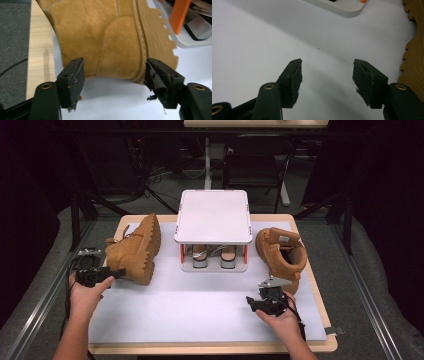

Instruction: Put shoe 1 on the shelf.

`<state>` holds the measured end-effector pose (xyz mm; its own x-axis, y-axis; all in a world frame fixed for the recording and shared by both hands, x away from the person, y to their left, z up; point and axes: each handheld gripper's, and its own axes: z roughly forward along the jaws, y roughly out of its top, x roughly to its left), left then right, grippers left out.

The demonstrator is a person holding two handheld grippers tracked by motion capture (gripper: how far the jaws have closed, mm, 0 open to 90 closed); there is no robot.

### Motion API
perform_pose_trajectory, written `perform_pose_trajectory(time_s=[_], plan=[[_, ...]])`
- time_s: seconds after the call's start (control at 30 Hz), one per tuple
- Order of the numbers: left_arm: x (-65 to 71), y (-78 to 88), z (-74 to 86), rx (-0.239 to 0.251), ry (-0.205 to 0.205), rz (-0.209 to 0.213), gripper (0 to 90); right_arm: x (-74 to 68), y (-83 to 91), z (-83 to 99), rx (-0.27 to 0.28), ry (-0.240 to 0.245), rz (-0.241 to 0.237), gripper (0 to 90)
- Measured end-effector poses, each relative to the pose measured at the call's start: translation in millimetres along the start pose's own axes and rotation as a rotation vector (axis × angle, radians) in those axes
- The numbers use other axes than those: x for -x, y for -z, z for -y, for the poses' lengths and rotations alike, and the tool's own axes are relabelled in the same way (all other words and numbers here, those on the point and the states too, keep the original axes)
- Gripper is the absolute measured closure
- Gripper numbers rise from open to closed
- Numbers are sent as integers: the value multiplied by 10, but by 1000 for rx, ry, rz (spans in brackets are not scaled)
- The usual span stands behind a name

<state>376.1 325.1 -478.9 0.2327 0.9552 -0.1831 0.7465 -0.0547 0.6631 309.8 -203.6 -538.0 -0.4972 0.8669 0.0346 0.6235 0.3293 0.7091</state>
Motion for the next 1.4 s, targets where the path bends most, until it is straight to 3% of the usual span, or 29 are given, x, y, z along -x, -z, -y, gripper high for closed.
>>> perform_pose_trajectory(time_s=[0.37, 0.47, 0.67, 0.93, 1.27, 1.4], plan=[[-191, -76, -289, -47, 43, -29, 280, 4, -10, 5, -8, -4, -15, 396], [-254, -145, -350, -65, 74, -15, 275, -4, -18, 8, -9, -11, -16, 392], [-310, -273, -384, -95, 97, -5, 274, -2, -22, 12, -11, -9, -16, 389], [-325, -361, -436, -93, 145, 43, 248, -8, -32, 15, -13, -10, -19, 385], [-288, -343, -465, -100, 137, 40, 278, -5, -46, 17, -17, -10, -24, 385], [-242, -279, -497, -91, 113, 33, 345, -9, -52, 19, -19, -10, -24, 384]])
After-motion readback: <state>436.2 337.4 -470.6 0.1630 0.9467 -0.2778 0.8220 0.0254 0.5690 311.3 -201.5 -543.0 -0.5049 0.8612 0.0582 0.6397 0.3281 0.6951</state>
